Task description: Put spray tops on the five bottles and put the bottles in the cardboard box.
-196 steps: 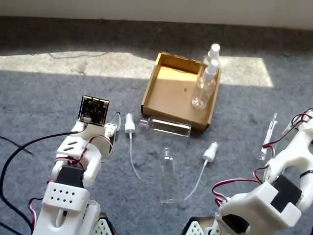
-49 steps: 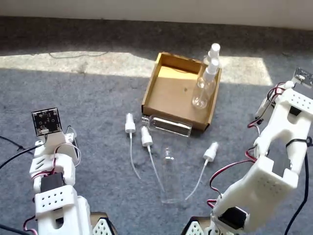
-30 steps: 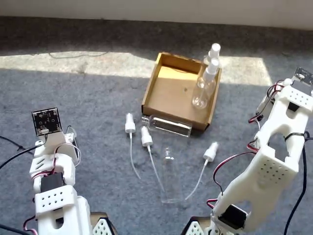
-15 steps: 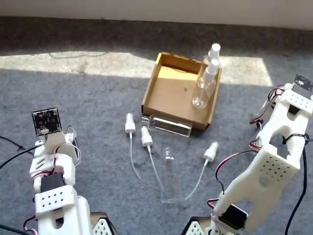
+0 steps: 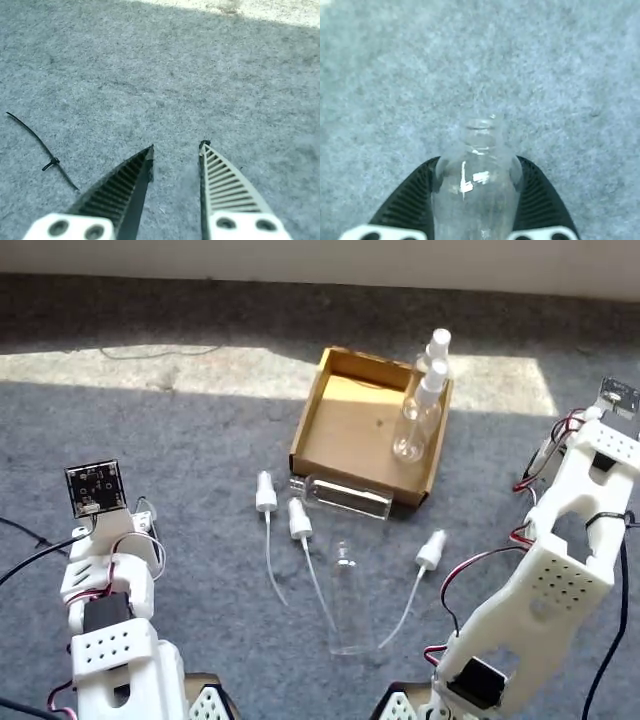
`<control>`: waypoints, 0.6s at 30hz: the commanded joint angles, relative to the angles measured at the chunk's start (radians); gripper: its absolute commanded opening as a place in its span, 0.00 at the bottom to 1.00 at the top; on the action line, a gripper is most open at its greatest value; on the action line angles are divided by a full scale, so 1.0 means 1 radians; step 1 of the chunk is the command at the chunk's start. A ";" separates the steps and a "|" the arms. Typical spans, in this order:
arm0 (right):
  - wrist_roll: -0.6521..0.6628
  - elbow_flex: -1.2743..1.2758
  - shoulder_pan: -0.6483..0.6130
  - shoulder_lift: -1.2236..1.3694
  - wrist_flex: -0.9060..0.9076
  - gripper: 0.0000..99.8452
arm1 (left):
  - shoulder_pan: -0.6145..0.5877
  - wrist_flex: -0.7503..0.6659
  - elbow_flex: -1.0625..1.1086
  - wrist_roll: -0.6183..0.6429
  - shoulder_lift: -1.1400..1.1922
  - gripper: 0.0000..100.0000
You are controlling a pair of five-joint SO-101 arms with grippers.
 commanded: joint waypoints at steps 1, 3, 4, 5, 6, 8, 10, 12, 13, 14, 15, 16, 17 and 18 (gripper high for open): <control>0.066 -0.182 0.004 -0.027 0.130 0.00 | 0.048 0.037 -0.036 -0.058 -0.013 0.15; 0.132 -0.292 0.001 -0.027 0.209 0.00 | 0.087 0.149 -0.105 -0.120 -0.004 0.15; 0.176 -0.348 -0.008 -0.027 0.248 0.00 | 0.108 0.199 -0.143 -0.123 -0.002 0.15; 0.216 -0.404 -0.021 -0.027 0.285 0.00 | 0.134 0.244 -0.179 -0.123 -0.001 0.15; 0.256 -0.460 -0.031 -0.027 0.318 0.00 | 0.166 0.281 -0.209 -0.123 -0.001 0.15; 0.339 -0.561 -0.056 -0.025 0.375 0.00 | 0.245 0.348 -0.272 -0.123 0.001 0.15; 0.431 -0.651 -0.079 -0.024 0.443 0.00 | 0.329 0.434 -0.352 -0.123 0.021 0.15; 0.496 -0.716 -0.093 -0.028 0.475 0.00 | 0.395 0.514 -0.453 -0.121 0.082 0.15; 0.506 -0.742 -0.091 -0.027 0.473 0.00 | 0.421 0.548 -0.512 -0.121 0.128 0.15; 0.512 -0.762 -0.088 -0.024 0.473 0.00 | 0.438 0.578 -0.575 -0.121 0.186 0.15; 0.514 -0.773 -0.088 -0.022 0.473 0.00 | 0.455 0.603 -0.631 -0.121 0.248 0.15; 0.514 -0.777 -0.090 -0.024 0.473 0.00 | 0.467 0.629 -0.696 -0.120 0.320 0.15; 0.508 -0.779 -0.094 -0.028 0.473 0.00 | 0.479 0.647 -0.750 -0.120 0.387 0.15; 0.503 -0.782 -0.101 -0.028 0.473 0.00 | 0.490 0.664 -0.805 -0.110 0.460 0.15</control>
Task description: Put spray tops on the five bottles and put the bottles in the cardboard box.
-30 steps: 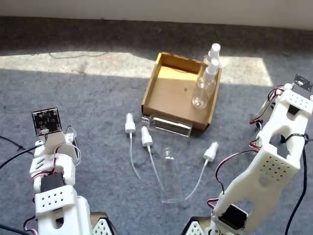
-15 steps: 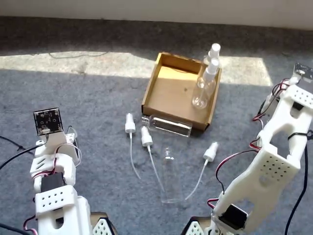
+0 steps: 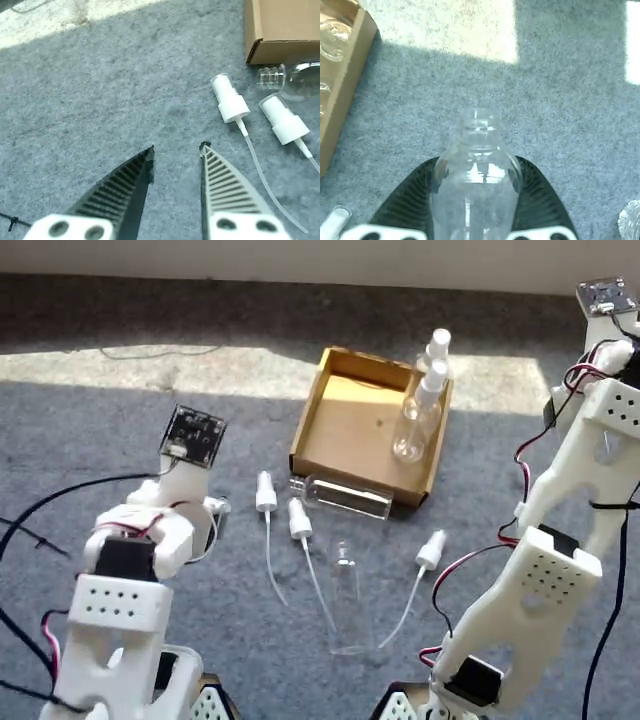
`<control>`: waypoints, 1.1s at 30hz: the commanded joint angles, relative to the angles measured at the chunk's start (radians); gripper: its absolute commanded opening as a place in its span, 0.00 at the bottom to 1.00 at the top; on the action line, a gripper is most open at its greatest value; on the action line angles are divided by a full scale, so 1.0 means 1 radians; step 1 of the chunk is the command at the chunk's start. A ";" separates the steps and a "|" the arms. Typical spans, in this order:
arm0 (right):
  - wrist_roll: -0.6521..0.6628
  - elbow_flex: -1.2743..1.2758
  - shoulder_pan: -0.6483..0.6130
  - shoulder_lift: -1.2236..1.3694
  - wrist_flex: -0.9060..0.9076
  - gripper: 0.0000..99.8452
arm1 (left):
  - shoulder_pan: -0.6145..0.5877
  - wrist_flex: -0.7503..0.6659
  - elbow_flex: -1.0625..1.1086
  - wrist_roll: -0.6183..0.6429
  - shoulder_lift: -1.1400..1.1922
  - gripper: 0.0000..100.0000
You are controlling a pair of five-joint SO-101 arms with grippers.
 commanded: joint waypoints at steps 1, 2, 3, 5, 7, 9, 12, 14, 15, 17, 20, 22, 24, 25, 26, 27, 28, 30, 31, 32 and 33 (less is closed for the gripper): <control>-0.015 -0.061 -0.035 -0.028 0.021 0.00 | 0.073 0.091 -0.309 0.038 0.318 0.15; -0.046 -0.061 -0.044 -0.030 0.021 0.00 | 0.077 0.098 -0.354 0.063 0.381 0.15; -0.077 -0.058 -0.051 -0.030 0.021 0.00 | 0.081 0.101 -0.395 0.086 0.444 0.15; -0.106 -0.053 -0.059 -0.030 0.022 0.00 | 0.090 0.100 -0.469 0.126 0.565 0.15; -0.126 -0.047 -0.065 -0.030 0.022 0.00 | 0.097 0.098 -0.526 0.163 0.668 0.15; -0.152 -0.010 -0.065 -0.036 0.022 0.00 | 0.104 0.080 -0.581 0.203 0.768 0.15; -0.192 0.108 -0.068 -0.119 0.022 0.00 | 0.107 0.040 -0.642 0.259 0.885 0.15; -0.195 0.243 -0.076 -0.222 0.021 0.00 | 0.108 0.029 -0.682 0.299 0.949 0.15; -0.192 0.311 -0.085 -0.277 0.019 0.00 | 0.108 0.028 -0.696 0.313 0.974 0.15; -0.144 0.463 -0.105 -0.400 0.019 0.00 | 0.111 0.028 -0.716 0.342 1.024 0.15; -0.092 0.684 -0.160 -0.575 0.015 0.00 | 0.139 0.012 -0.728 0.368 1.072 0.15; -0.058 0.823 -0.188 -0.680 -0.004 0.00 | 0.165 -0.005 -0.722 0.370 1.096 0.15; -0.038 0.970 -0.199 -0.782 -0.068 0.00 | 0.185 -0.008 -0.722 0.370 1.116 0.15; -0.035 1.044 -0.199 -0.831 -0.111 0.00 | 0.191 -0.008 -0.722 0.370 1.127 0.15; -0.032 1.124 -0.199 -0.880 -0.160 0.00 | 0.193 -0.009 -0.727 0.370 1.136 0.15; -0.032 1.194 -0.199 -0.924 -0.203 0.00 | 0.191 -0.009 -0.728 0.370 1.145 0.15; -0.032 1.268 -0.199 -0.970 -0.248 0.00 | 0.188 -0.023 -0.728 0.371 1.153 0.15; -0.032 1.405 -0.200 -1.066 -0.321 0.00 | 0.185 -0.057 -0.722 0.371 1.170 0.15; -0.032 1.466 -0.202 -1.110 -0.351 0.00 | 0.182 -0.063 -0.722 0.371 1.181 0.15; -0.031 1.524 -0.202 -1.155 -0.375 0.00 | 0.182 -0.064 -0.722 0.371 1.191 0.15; -0.031 1.575 -0.202 -1.193 -0.394 0.00 | 0.182 -0.064 -0.723 0.371 1.202 0.15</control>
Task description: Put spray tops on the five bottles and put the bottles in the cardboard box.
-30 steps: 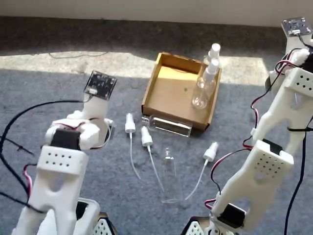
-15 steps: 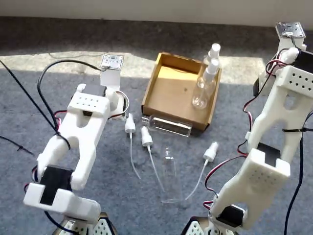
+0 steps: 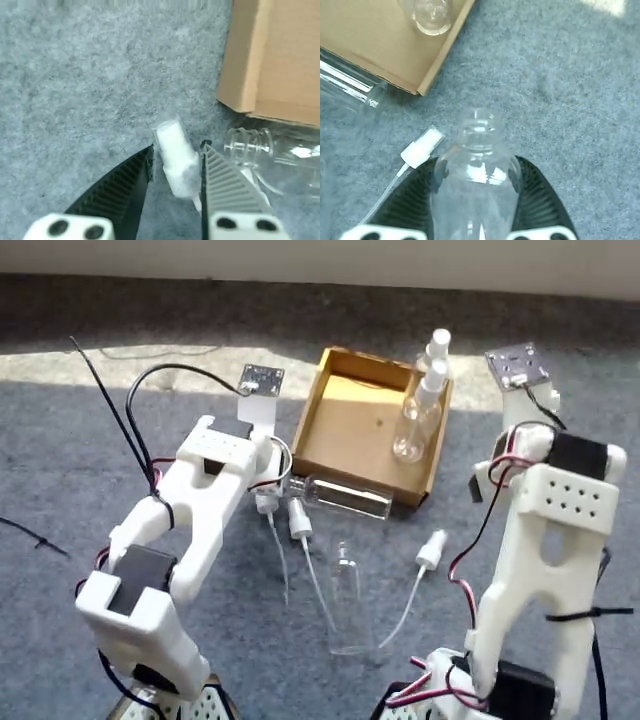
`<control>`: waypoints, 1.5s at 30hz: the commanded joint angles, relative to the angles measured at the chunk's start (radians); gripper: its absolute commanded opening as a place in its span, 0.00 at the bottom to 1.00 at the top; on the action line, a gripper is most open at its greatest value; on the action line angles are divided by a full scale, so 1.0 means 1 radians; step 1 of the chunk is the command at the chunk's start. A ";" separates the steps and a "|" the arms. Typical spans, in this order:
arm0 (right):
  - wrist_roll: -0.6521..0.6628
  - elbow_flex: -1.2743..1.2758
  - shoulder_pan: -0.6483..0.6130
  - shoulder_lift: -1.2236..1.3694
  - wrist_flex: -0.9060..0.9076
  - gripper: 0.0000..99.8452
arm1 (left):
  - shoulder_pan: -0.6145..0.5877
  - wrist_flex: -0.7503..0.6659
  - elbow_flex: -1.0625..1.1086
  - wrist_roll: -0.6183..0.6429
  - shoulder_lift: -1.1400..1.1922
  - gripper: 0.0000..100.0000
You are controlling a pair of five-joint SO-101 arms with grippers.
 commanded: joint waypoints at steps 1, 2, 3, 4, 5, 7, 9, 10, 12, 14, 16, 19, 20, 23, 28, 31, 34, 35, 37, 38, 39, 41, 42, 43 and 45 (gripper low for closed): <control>0.012 0.176 -0.013 -0.177 -0.082 0.00 | 0.004 -0.023 -0.030 0.008 0.028 0.15; 0.012 0.214 -0.012 -0.209 -0.090 0.00 | 0.001 -0.023 -0.031 0.008 0.038 0.15; 0.012 0.242 -0.012 -0.242 -0.096 0.00 | -0.002 -0.023 -0.031 0.008 0.045 0.15; 0.012 0.260 -0.012 -0.266 -0.097 0.00 | -0.004 -0.023 -0.028 0.008 0.048 0.15; 0.012 0.269 -0.012 -0.285 -0.097 0.00 | -0.012 -0.020 -0.027 0.008 0.053 0.15; 0.012 0.277 -0.010 -0.306 -0.097 0.00 | -0.033 -0.018 -0.025 0.008 0.054 0.15; 0.012 0.277 -0.012 -0.305 -0.093 0.00 | -0.051 -0.018 -0.025 0.005 0.054 0.14; 0.011 0.275 -0.013 -0.305 -0.099 0.00 | -0.061 -0.018 -0.025 0.003 0.054 0.11; 0.006 0.277 -0.030 -0.305 -0.099 0.00 | -0.068 -0.018 -0.025 0.003 0.051 0.05; 0.005 0.280 -0.065 -0.312 -0.099 0.00 | -0.068 -0.018 -0.025 0.003 0.050 0.01; 0.003 0.280 -0.105 -0.314 -0.099 0.00 | -0.068 -0.018 -0.025 0.003 0.048 0.01; -0.043 0.275 -0.174 -0.314 -0.102 0.00 | -0.082 -0.002 -0.036 0.003 0.035 0.00; -0.086 0.275 -0.199 -0.314 -0.116 0.00 | -0.093 0.008 -0.036 0.003 0.015 0.00; -0.206 0.275 -0.260 -0.314 -0.188 0.00 | -0.131 0.051 -0.033 0.003 -0.087 0.00; -0.325 0.278 -0.401 -0.314 -0.312 0.00 | -0.196 0.127 -0.004 -0.008 -0.337 0.00; -0.359 0.280 -0.501 -0.314 -0.378 0.00 | -0.214 0.133 0.042 -0.040 -0.512 0.00; -0.356 0.282 -0.599 -0.314 -0.430 0.00 | -0.216 0.135 0.065 -0.046 -0.680 0.00; -0.356 0.285 -0.634 -0.314 -0.441 0.00 | -0.214 0.135 0.064 -0.046 -0.734 0.00; -0.356 0.317 -0.699 -0.312 -0.450 0.00 | -0.214 0.135 0.044 -0.046 -0.834 0.00; -0.356 0.344 -0.728 -0.315 -0.450 0.00 | -0.214 0.135 0.024 -0.046 -0.877 0.00; -0.356 0.367 -0.754 -0.315 -0.450 0.00 | -0.214 0.135 0.001 -0.046 -0.918 0.00; -0.354 0.406 -0.783 -0.315 -0.455 0.00 | -0.214 0.135 -0.054 -0.046 -0.987 0.00; -0.354 0.418 -0.789 -0.315 -0.469 0.00 | -0.211 0.135 -0.081 -0.046 -1.012 0.00; -0.359 0.432 -0.791 -0.315 -0.503 0.00 | -0.209 0.133 -0.107 -0.044 -1.029 0.00; -0.362 0.453 -0.789 -0.315 -0.595 0.00 | -0.209 0.133 -0.156 -0.041 -1.052 0.00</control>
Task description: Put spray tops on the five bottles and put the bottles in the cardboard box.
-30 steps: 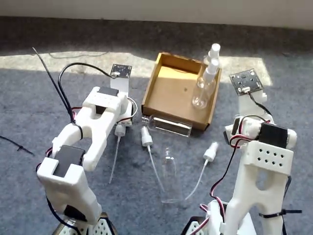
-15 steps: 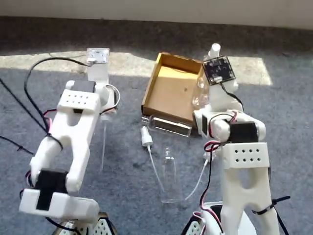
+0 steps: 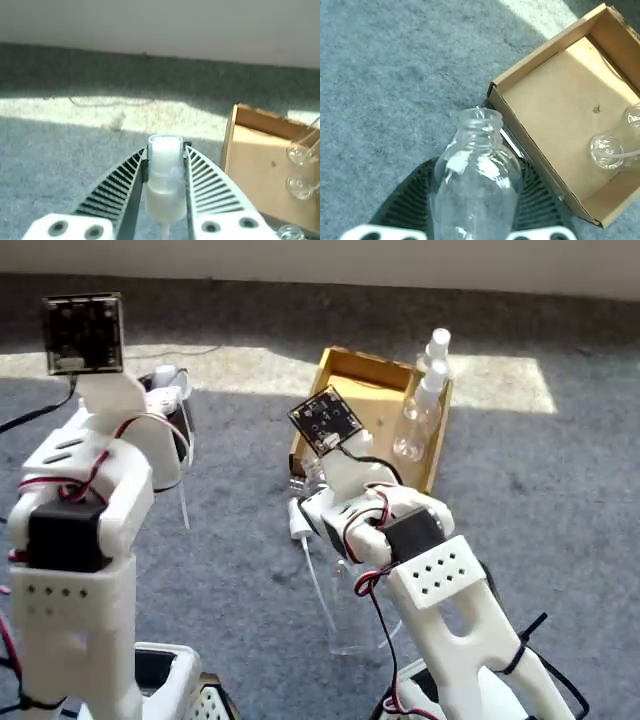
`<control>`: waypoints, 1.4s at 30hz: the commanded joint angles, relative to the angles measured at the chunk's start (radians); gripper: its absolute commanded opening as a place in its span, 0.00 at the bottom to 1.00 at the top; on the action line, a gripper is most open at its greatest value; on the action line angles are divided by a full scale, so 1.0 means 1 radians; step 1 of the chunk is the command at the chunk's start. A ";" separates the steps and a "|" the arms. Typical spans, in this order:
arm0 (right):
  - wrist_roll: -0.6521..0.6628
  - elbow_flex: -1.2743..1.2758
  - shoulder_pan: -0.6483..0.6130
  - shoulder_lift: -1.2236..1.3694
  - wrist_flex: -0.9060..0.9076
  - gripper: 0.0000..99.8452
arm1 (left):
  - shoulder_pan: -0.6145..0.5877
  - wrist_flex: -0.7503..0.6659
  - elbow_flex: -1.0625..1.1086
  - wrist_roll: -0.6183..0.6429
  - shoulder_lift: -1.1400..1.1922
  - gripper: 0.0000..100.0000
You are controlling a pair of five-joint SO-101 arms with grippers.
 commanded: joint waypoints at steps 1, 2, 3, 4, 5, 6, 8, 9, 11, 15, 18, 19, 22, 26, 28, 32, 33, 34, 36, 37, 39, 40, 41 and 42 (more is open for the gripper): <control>-0.012 0.039 -0.010 -0.030 -0.157 0.00 | -0.005 0.002 -0.147 0.000 -0.088 0.00; -0.012 0.074 -0.010 -0.030 -0.208 0.00 | -0.005 0.000 -0.168 0.000 -0.088 0.00; -0.012 0.104 -0.010 -0.031 -0.252 0.00 | -0.005 -0.002 -0.186 0.000 -0.088 0.00; -0.012 0.134 -0.010 -0.038 -0.297 0.00 | -0.004 -0.006 -0.203 0.000 -0.088 0.00; -0.012 0.165 -0.012 -0.050 -0.344 0.00 | 0.001 -0.006 -0.222 0.000 -0.088 0.00; -0.012 0.199 -0.012 -0.067 -0.384 0.00 | 0.018 -0.006 -0.240 0.000 -0.088 0.00; -0.012 0.271 -0.012 -0.127 -0.458 0.00 | 0.067 -0.015 -0.272 0.000 -0.090 0.00; -0.012 0.309 -0.016 -0.165 -0.495 0.00 | 0.094 -0.021 -0.283 0.000 -0.093 0.00; -0.012 0.398 -0.018 -0.248 -0.575 0.00 | 0.160 -0.034 -0.292 0.000 -0.094 0.00; -0.012 0.598 -0.058 -0.417 -0.725 0.00 | 0.277 -0.043 -0.289 0.000 -0.096 0.00; -0.009 0.717 -0.094 -0.522 -0.753 0.00 | 0.326 -0.094 -0.263 0.038 -0.096 0.00; -0.008 0.746 -0.097 -0.547 -0.753 0.00 | 0.332 -0.117 -0.254 0.052 -0.096 0.00; -0.006 0.786 -0.099 -0.591 -0.753 0.00 | 0.340 -0.163 -0.234 0.064 -0.093 0.00; -0.009 0.783 -0.097 -0.601 -0.753 0.00 | 0.400 -0.229 -0.166 0.066 -0.088 0.00; -0.009 0.782 -0.097 -0.601 -0.753 0.00 | 0.447 -0.255 -0.093 0.064 -0.088 0.00; -0.011 0.785 -0.097 -0.602 -0.756 0.00 | 0.503 -0.350 0.012 0.061 -0.090 0.00; -0.011 0.782 -0.097 -0.602 -0.757 0.00 | 0.503 -0.356 0.018 0.063 -0.090 0.00; -0.011 0.782 -0.094 -0.602 -0.757 0.00 | 0.504 -0.358 0.018 0.063 -0.088 0.00; -0.011 0.782 -0.081 -0.602 -0.759 0.00 | 0.506 -0.358 0.025 0.063 -0.088 0.00; -0.011 0.782 -0.074 -0.602 -0.759 0.00 | 0.504 -0.358 0.025 0.060 -0.088 0.00; -0.012 0.782 -0.061 -0.602 -0.759 0.00 | 0.501 -0.361 0.024 0.058 -0.088 0.00; -0.012 0.782 -0.061 -0.602 -0.759 0.00 | 0.489 -0.361 0.019 0.058 -0.088 0.00; -0.012 0.782 -0.061 -0.602 -0.759 0.00 | 0.472 -0.362 0.018 0.058 -0.088 0.00; -0.012 0.782 -0.062 -0.604 -0.759 0.00 | 0.461 -0.364 0.018 0.058 -0.087 0.00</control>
